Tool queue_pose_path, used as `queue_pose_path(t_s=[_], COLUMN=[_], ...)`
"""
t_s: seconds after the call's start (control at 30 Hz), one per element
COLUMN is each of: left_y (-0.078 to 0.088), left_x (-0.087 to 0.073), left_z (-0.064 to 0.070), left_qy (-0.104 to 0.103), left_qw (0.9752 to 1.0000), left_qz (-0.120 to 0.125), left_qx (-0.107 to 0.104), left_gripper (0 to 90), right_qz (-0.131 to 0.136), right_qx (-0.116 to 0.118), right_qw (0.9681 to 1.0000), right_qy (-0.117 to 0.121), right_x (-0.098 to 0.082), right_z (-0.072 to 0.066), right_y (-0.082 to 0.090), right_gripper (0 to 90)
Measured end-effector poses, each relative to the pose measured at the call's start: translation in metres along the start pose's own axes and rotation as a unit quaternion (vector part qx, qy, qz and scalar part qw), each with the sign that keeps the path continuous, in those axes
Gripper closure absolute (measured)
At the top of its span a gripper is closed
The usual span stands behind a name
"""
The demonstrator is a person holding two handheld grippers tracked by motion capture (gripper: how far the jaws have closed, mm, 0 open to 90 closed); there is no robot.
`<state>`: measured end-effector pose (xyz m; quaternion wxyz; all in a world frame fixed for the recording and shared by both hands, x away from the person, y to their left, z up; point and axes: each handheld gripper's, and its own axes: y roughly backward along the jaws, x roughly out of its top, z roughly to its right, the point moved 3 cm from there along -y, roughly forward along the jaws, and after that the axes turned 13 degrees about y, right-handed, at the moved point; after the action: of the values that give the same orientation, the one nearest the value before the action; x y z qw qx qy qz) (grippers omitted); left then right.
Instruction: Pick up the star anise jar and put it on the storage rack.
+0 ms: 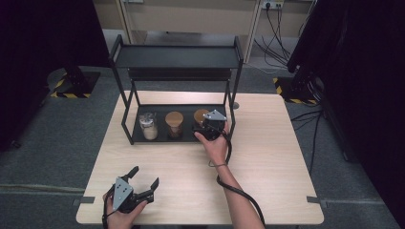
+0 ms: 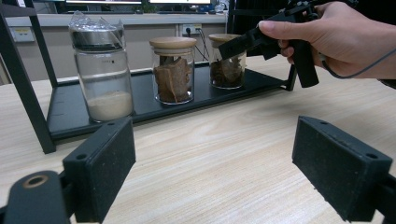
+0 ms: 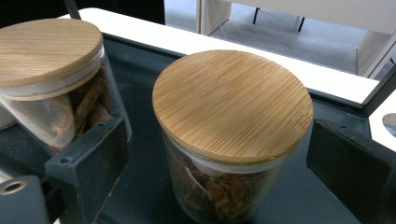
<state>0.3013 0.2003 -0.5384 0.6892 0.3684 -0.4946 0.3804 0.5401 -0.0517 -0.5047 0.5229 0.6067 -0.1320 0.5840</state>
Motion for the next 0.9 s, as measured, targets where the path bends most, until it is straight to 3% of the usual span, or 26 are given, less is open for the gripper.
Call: queue_pose_path(t_s=[0.9], left_y=[0.0], left_x=[0.0], left_z=[0.0], left_qy=[-0.001], left_qw=[1.0], left_qz=[0.0], left_qx=[0.001], left_gripper=[12.9], right_qz=[0.007], right_qx=[0.015], right_qw=[0.9999], right_qy=[-0.004], right_x=[-0.001], right_z=[-0.005], right_y=[0.019], right_gripper=[5.1])
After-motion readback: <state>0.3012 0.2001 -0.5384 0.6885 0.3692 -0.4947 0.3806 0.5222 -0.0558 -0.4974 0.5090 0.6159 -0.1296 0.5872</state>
